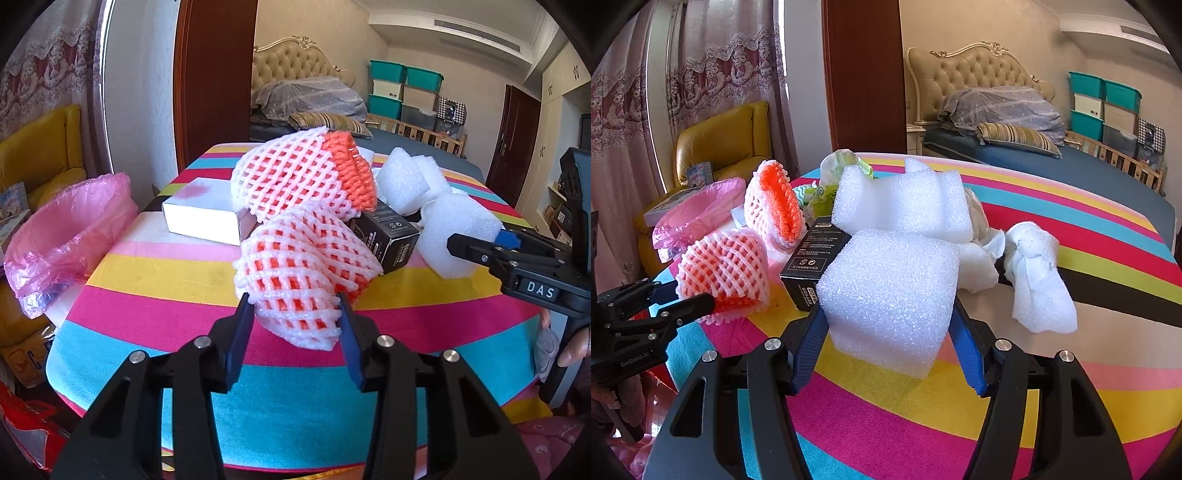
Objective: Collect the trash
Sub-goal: 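Grasp the pink foam fruit net with the left gripper while the right grasps a white foam block, then carry the foam net and foam block over the pink bin and open both grippers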
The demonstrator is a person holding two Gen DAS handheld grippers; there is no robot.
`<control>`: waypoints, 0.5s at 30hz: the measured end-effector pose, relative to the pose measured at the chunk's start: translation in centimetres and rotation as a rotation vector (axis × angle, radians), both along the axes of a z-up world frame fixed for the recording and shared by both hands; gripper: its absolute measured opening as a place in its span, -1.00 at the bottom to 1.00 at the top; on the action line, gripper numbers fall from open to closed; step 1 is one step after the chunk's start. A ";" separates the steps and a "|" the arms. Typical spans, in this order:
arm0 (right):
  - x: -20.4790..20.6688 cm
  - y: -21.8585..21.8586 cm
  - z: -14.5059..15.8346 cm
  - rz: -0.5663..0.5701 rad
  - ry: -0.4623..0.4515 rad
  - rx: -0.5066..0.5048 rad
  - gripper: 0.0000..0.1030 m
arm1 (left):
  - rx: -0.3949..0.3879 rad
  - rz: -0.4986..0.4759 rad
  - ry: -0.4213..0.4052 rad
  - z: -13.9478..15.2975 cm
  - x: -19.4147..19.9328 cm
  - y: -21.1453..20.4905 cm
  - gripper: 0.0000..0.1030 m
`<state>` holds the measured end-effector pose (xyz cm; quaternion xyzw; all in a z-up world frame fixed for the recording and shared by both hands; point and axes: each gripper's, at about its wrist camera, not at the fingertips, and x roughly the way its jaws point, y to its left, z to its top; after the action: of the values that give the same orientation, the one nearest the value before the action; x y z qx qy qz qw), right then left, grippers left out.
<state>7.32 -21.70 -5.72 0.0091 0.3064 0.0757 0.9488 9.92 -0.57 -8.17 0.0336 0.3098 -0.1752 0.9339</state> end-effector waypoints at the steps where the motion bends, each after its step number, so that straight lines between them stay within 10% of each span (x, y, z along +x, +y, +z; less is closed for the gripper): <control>1: 0.0 0.1 0.0 0.002 -0.001 -0.001 0.18 | 0.003 0.003 -0.006 0.1 -0.2 0.1 -0.17; 15: -1.1 0.0 0.7 0.018 -0.027 0.032 0.18 | -0.006 0.059 -0.038 1.2 -1.9 2.1 -0.16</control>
<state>6.20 -21.70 -5.05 0.0204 0.2926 0.0895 0.9518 7.98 1.56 -6.92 0.0249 0.2924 -0.1478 0.9445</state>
